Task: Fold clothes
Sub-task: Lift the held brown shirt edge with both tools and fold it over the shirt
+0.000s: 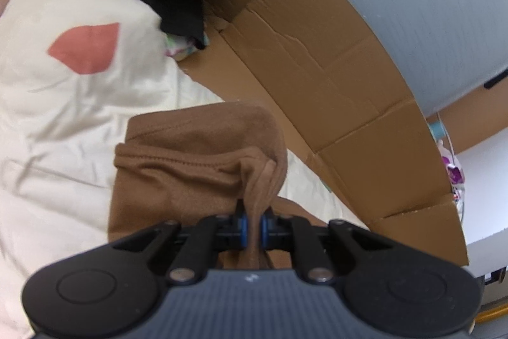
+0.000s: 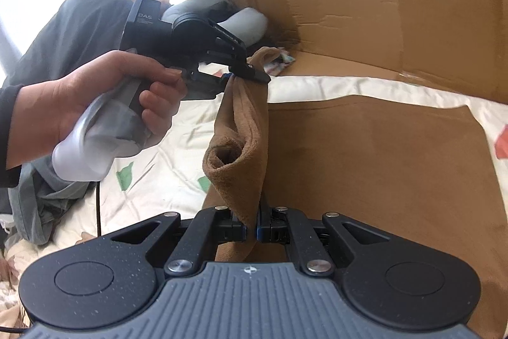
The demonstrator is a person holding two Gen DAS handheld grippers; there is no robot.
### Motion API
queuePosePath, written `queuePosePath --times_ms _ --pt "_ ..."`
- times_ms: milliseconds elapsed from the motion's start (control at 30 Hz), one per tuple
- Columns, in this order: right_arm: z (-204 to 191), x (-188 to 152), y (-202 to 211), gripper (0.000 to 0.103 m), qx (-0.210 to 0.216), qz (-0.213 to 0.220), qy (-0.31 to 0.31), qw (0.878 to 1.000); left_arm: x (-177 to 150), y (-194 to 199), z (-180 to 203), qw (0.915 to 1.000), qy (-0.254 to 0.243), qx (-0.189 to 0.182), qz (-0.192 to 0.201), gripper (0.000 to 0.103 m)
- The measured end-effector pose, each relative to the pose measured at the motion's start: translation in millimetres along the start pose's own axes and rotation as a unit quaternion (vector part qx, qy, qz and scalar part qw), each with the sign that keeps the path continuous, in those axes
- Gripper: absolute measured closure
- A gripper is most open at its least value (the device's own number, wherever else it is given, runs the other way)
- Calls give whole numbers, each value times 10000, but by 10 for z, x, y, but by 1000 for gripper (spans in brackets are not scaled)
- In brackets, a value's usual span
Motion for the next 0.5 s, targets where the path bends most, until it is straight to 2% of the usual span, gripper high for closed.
queuePosePath --times_ms 500 --pt "545 -140 287 100 -198 292 -784 9963 -175 -300 683 9982 -516 -12 -290 94"
Point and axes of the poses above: each gripper's, at about its wrist camera, not at the fingertips, and y roughly against the way its jaws point, z to its right, x to its top, the point moved 8 cm from there along -y, roughly the way its jaws point, and after that the axes turned 9 degrees about -y, right-handed, at the moved point
